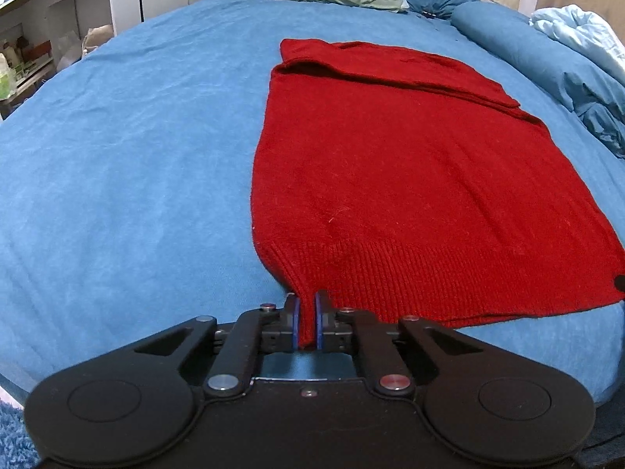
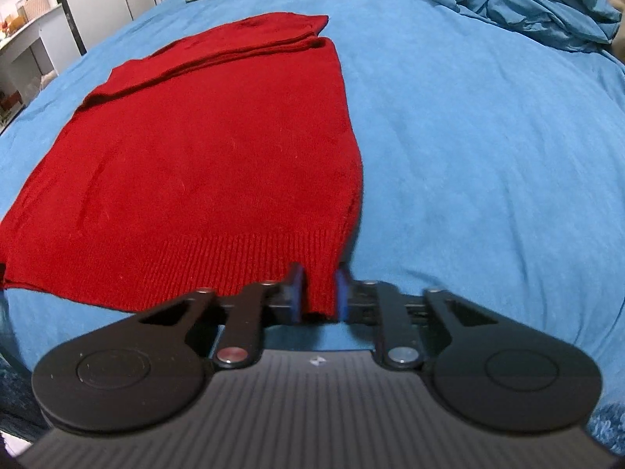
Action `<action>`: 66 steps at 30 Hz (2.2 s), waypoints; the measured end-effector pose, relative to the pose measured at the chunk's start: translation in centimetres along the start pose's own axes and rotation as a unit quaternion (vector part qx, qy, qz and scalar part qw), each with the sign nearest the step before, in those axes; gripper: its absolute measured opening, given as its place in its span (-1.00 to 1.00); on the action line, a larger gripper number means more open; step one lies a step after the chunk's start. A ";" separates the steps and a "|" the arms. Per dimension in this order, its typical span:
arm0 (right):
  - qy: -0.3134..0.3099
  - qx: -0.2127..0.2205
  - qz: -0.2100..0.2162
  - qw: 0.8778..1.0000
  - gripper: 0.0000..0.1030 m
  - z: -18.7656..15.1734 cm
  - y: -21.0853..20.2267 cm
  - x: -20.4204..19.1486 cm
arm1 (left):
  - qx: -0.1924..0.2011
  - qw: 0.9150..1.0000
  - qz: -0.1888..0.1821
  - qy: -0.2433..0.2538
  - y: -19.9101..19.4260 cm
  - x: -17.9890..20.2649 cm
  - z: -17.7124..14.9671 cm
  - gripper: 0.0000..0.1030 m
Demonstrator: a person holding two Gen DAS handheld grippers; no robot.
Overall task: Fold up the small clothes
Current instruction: 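Grasp the hem with both tools and lift it toward the collar, then lay the hem over the collar and open both tools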
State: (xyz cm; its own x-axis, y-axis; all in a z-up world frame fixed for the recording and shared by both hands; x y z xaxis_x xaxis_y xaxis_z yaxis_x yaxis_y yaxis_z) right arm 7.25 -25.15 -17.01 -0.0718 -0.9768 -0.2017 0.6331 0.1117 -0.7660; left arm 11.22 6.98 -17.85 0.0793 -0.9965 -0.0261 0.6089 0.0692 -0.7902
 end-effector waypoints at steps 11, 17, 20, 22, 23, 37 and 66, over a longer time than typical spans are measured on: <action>0.060 0.045 0.073 0.995 -0.60 2.4 -3.9 1.0 | 0.031 0.998 -0.020 -0.055 -4.6 -1.5 3.4 -0.90; 0.087 0.108 0.132 0.982 -0.62 9.6 -8.0 1.1 | 0.096 0.989 -0.048 -0.099 -8.0 -2.5 10.6 -0.92; 0.085 0.129 0.154 0.976 -0.62 15.3 -8.0 1.0 | 0.131 0.984 -0.057 -0.105 -7.8 -2.6 16.2 -0.92; 0.087 0.145 0.167 0.971 -0.61 20.1 -7.2 1.0 | 0.152 0.981 -0.057 -0.108 -6.7 -2.6 20.4 -0.92; 0.086 0.153 0.171 0.970 -0.62 22.4 -6.6 1.0 | 0.164 0.979 -0.057 -0.110 -5.8 -2.4 22.7 -0.92; 0.117 0.096 0.080 0.985 -0.62 39.0 21.2 2.4 | 0.064 0.982 0.006 -0.175 21.8 -1.1 37.1 -0.92; 0.105 0.076 0.024 0.991 0.77 33.0 21.3 3.0 | 0.056 0.998 -0.018 0.017 17.4 1.3 27.7 0.47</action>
State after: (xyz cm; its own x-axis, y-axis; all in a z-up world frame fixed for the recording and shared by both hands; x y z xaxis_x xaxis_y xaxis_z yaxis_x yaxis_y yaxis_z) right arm 45.97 -31.76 -13.76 -0.1883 -0.9095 -0.3707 0.7472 0.1123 -0.6550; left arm 43.80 8.20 -14.64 0.0309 -0.9993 -0.0213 0.6961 0.0369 -0.7170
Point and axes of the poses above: each gripper's, at about its wrist camera, not at the fingertips, and y roughly the way its jaws point, x to its right, z to its top, the point moved 3 cm from there along y, roughly the way its jaws point, and after that the axes turned 7 degrees about z, right-handed, at the moved point
